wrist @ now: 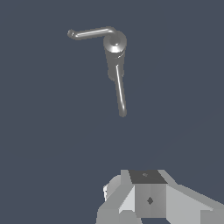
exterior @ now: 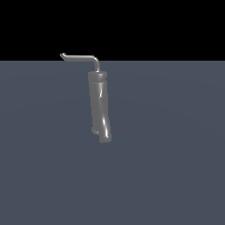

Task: Turn on the faucet by rotating a designated handle.

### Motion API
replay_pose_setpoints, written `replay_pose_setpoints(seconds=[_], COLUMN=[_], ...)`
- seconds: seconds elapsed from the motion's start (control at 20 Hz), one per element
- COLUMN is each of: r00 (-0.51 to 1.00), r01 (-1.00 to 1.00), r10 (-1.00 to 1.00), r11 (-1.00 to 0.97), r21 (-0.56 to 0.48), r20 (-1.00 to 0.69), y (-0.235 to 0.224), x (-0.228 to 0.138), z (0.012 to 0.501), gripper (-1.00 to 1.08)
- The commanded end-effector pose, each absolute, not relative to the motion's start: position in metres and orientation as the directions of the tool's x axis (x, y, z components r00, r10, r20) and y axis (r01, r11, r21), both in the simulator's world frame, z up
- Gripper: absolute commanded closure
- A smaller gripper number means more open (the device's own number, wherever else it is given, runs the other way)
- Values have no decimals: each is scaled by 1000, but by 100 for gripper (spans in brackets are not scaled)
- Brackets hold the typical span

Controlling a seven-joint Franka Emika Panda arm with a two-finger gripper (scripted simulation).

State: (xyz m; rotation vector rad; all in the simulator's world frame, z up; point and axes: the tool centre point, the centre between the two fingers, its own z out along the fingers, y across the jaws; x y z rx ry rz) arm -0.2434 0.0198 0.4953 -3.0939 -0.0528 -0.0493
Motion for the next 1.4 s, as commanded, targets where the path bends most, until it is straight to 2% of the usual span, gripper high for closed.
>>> replay_pose_setpoints(seconds=[0.0,0.7,1.35], r00=[999,969,856], r01=[11,-246,-517], r10=[9,-247,-517], r11=[-999,-967,-854], r21=[-48,-59,-54], r20=[30,7,-19], y=[21,36,58], x=[-238,-180,-115], z=[495,482,455], gripper=[108,108,108])
